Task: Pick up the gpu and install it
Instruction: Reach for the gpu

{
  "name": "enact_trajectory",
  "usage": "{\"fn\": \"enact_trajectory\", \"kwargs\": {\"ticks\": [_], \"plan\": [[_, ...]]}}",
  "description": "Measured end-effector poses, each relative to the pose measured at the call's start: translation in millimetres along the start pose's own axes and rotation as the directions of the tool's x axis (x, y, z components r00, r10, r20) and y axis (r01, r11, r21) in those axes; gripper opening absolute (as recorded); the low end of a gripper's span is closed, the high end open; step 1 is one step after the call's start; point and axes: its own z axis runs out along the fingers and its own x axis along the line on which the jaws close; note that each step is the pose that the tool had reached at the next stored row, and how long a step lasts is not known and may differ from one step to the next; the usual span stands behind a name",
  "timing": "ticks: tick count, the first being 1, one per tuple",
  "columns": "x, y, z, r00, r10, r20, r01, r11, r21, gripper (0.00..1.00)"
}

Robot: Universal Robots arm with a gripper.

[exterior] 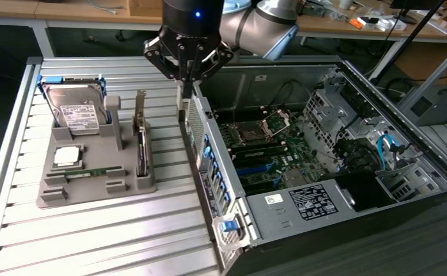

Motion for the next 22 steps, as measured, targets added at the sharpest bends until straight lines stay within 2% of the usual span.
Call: {"fn": "enact_trajectory", "kwargs": {"ticks": [22], "plan": [[15.9,-1.2,-0.5,1.0,0.0,-0.0001,0.0,1.0,0.0,0.11]]}}
